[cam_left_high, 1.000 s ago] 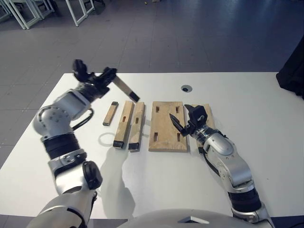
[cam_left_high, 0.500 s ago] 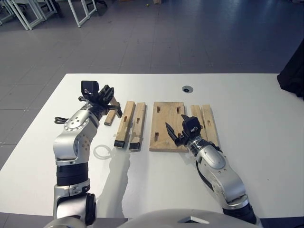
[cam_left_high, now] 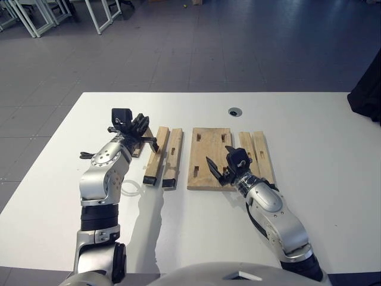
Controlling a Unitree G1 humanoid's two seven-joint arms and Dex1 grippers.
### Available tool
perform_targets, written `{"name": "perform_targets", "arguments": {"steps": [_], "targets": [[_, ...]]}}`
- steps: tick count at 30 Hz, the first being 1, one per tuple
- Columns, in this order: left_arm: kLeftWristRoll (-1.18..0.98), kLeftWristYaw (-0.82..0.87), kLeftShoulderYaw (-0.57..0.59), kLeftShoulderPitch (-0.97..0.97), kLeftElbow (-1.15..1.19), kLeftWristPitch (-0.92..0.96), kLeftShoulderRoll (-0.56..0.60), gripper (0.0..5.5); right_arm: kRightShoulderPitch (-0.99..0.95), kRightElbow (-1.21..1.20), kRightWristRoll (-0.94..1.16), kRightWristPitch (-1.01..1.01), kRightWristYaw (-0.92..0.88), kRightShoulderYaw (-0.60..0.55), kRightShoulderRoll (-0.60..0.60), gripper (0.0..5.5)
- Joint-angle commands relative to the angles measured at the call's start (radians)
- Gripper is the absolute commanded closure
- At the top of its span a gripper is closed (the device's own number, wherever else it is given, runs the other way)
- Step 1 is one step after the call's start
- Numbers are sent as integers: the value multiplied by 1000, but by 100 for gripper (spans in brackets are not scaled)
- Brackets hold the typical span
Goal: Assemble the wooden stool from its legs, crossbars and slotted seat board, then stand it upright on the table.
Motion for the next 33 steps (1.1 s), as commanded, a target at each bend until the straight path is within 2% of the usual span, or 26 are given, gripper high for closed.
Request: {"name": "perform_targets", "arguments": {"steps": [1,10,14,22,28,33], "targets": [[17,-4,5,-27,36,-24,-11,507,-14,-1,-7,15,3,-1,-4,189],[57,3,-21,-9,61,-44,-36,507,-17,9,-11,13,1,-1,-4,189],[131,70,-28,34,83,-42,-32,507,-16,6,-12,14,-3,-1,-3,189],[133,132,-7,140,78,-69,-124,507,-19,11,-21,11,-7,-4,-2,189],[205,135,-57,231,189,-64,-117,507,-20,9,-26,12,-5,-6,-1,189],[194,187,-36,297,257,-55,-176,507,-29,10,-30,15,1,-13,-1,189]]}}
